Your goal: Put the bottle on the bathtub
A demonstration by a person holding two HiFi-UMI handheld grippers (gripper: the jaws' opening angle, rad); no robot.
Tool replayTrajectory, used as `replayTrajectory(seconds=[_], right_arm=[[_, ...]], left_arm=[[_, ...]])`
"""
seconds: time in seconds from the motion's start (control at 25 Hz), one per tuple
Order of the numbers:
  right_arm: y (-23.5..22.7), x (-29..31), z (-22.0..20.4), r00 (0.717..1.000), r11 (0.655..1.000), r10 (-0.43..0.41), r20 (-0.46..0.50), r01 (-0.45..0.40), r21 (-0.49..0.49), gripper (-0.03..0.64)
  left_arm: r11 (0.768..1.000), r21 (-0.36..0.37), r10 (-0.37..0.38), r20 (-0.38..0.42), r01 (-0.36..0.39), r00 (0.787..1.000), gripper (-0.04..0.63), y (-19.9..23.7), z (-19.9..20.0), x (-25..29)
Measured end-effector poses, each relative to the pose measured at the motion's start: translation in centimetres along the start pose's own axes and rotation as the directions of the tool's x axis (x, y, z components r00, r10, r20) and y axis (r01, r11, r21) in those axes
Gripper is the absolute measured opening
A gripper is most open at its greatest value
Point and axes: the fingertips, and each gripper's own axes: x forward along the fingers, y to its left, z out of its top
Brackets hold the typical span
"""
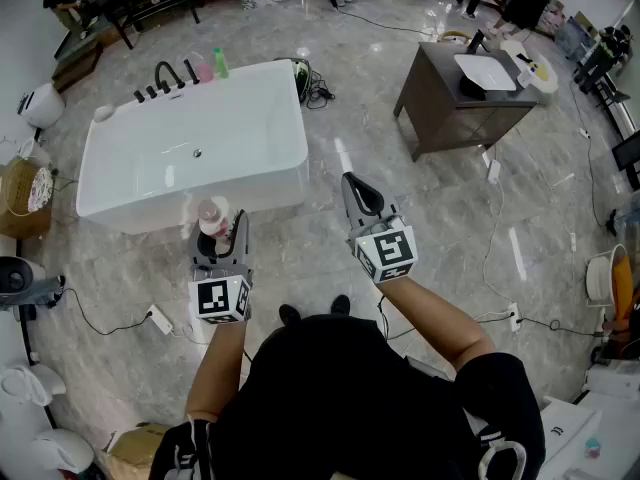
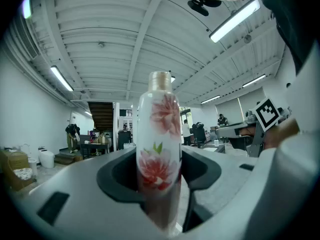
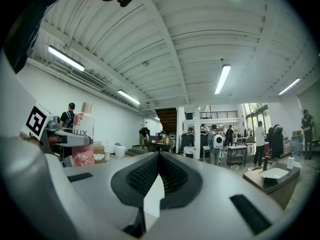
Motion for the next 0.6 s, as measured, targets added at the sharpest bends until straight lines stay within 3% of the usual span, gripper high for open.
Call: replayTrajectory(seconds=[0.6], right_arm=[[-2.8, -1.6, 0.1, 0.999, 0.999, 0.018, 0.036, -0.02, 0.046, 0.012]], left_arm=[[1.0, 0.009, 0.004, -0.003, -0.004, 1.0, 0.232, -1.8, 0.5, 1.6]])
